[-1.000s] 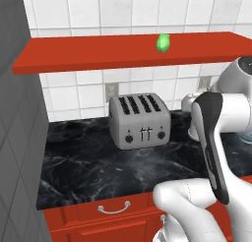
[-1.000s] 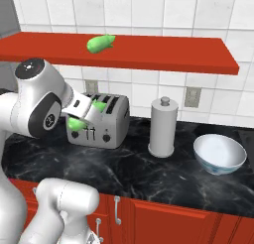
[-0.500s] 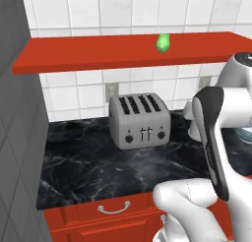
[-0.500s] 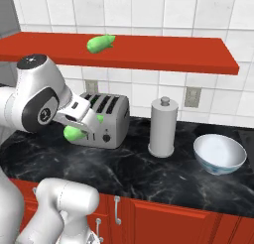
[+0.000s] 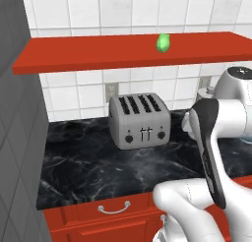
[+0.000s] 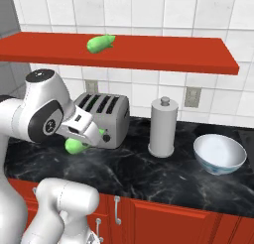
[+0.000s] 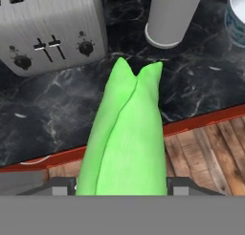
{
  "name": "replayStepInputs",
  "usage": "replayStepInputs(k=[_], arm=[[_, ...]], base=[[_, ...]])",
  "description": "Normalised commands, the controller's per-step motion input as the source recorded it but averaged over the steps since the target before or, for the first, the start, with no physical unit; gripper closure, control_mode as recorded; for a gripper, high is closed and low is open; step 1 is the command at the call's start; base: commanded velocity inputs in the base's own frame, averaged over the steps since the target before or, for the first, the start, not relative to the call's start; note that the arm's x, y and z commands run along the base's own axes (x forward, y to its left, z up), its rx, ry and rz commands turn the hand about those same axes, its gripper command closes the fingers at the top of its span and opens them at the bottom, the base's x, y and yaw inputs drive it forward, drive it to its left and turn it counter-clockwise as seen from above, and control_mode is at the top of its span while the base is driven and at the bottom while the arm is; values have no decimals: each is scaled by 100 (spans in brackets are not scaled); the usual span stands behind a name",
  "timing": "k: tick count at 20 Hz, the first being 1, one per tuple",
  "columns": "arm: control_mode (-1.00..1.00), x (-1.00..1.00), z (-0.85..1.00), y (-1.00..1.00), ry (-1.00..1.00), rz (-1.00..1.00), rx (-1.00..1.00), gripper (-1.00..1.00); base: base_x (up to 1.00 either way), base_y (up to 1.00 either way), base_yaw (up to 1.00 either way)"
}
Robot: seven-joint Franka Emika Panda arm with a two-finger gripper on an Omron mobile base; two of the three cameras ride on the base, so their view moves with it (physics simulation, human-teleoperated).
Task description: Pick the corns from the cabinet and place them in one bowl. Pick the carrot from the sink and place it in the other bowl.
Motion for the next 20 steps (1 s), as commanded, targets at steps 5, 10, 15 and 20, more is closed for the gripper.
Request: replayStepInputs(k=[5,10,15,20], arm=[[-100,-2,-4,0,0,0,0,100],[-100,0,0,0,0,0,0,100],[-100,0,0,0,0,0,0,100],[100,0,0,0,0,0,0,100]], base=[[0,0,0],[0,0,0],[0,0,0],[-13,-4,0]])
